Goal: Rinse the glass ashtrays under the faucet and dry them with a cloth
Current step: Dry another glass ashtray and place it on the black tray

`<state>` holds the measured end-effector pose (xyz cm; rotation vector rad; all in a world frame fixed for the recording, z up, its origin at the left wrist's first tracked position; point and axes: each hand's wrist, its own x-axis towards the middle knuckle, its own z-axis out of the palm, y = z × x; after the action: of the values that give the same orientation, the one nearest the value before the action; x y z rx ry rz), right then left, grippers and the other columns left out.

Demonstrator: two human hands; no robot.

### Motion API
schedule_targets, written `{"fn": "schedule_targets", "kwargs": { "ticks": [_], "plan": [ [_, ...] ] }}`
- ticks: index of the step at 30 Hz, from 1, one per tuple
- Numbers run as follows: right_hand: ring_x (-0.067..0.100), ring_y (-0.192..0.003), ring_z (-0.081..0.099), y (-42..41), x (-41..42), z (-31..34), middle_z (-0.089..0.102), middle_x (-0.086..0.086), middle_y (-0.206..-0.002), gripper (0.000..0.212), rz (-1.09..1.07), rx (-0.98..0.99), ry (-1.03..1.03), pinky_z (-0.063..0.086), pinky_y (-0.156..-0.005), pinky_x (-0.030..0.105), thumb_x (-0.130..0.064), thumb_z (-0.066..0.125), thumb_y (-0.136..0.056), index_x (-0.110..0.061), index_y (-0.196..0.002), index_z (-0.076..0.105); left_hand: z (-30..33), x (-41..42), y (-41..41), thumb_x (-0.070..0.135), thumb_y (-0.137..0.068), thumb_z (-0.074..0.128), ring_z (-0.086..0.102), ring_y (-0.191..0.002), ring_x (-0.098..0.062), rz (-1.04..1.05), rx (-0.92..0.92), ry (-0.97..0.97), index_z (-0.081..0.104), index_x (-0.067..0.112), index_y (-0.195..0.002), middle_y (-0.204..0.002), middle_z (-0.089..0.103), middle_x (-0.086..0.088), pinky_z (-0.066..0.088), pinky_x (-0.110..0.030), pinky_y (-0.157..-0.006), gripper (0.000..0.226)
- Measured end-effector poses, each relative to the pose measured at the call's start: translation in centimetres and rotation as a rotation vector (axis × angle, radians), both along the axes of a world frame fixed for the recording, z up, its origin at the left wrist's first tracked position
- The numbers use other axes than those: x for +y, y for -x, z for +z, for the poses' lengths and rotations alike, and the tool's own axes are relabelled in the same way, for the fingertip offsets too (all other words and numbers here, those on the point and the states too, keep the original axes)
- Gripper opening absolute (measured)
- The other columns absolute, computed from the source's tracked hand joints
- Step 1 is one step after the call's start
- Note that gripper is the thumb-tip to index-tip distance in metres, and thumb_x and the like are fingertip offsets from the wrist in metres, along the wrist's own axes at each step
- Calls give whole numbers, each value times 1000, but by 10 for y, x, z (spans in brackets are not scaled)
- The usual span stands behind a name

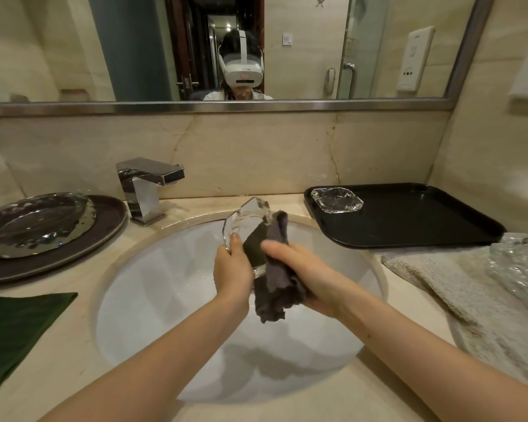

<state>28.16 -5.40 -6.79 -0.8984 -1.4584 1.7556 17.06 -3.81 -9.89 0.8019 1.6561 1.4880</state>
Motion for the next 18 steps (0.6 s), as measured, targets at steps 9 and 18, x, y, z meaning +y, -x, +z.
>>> {"fn": "schedule_targets", "kwargs": {
  "ticks": [9, 18],
  "plan": [
    [29, -82, 62, 1, 26, -17, 64, 10, -81, 9, -546, -324, -343, 51, -78, 43, -11, 56, -86, -16, -80, 58, 0, 9, 11, 34, -100, 37, 47, -102, -21, -194, 102, 96, 48, 14, -121, -124, 49, -8, 40, -34, -83, 30],
    [29, -100, 60, -20, 27, -21, 63, 12, -109, 40, -417, -747, -1356, 51, -83, 37, 7, 60, -77, -2, -116, 56, 15, 3, 27, 59, -76, 58, 65, -101, -39, -559, -1106, -36, 48, -3, -126, -115, 62, -26, 51, -45, -92, 80]
  ]
}}
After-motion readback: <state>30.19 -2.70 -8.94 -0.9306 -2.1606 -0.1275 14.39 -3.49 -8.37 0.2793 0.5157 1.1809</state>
